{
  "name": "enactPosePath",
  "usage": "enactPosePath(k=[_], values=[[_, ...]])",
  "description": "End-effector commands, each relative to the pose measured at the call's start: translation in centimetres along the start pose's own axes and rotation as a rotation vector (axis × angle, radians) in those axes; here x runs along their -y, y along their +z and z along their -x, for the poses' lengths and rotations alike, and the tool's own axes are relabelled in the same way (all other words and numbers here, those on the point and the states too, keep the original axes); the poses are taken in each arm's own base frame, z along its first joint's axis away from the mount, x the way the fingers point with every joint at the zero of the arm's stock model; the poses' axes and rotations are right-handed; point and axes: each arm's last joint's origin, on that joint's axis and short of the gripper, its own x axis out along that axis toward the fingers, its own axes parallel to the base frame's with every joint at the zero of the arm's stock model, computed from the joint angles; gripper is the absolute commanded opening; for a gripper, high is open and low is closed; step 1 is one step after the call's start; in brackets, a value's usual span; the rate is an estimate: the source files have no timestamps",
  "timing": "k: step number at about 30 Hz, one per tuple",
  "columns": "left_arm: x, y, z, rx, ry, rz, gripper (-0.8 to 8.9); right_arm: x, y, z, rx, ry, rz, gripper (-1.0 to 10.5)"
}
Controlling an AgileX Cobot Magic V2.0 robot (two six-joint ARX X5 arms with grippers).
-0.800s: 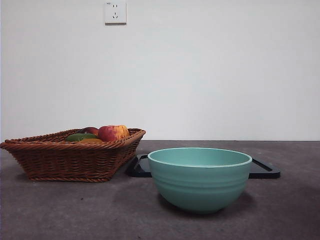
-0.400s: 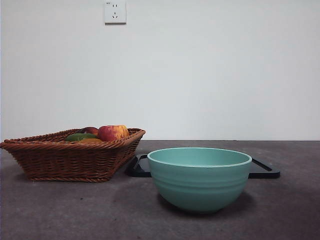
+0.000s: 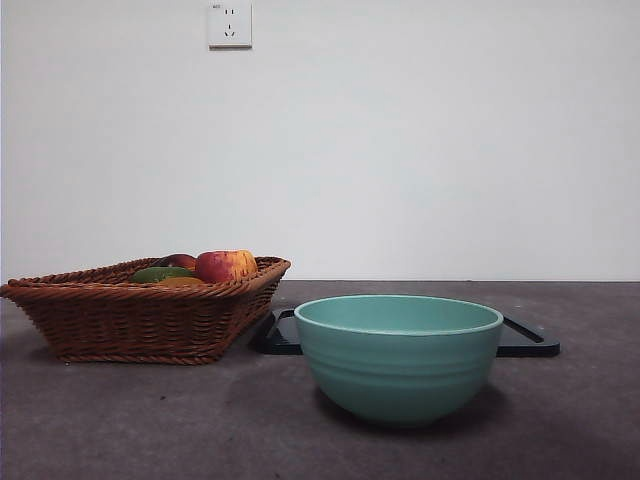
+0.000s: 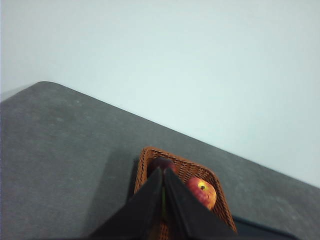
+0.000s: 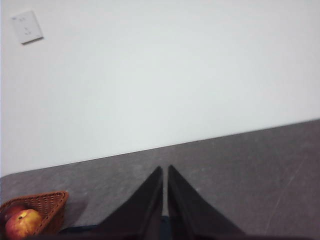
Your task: Pick up the wifruite, put it on the bowl, pick up the plate, put it on desk
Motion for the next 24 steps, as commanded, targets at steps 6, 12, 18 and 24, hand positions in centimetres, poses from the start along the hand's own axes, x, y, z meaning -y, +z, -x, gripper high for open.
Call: enactPosePath(k=[6,12,18,24], values=[[2.3,4.0,0.1,-0.134,-0.114,-0.104,0.10,-1.4,4.0,-0.1,-0.175,0.049,0.076,0.1],[3.1,5.6,-1.9,-0.373,-0.207,-0.111,0.10,-2.4,6.6,-1.8,-0.400,0.157,0.098,0.1],[3.7,6.4,-3.9,-0.608,-0.297,-0.121,0.10,-3.2,8.1,-4.2,-0.601,0.312,0.059,0.1],[4.8,6.6,-5.2,-0.793,-0.384,-0.169,0.10,-4.3,7.2,-6.8,-0.829,0.503,0.026,0.1]])
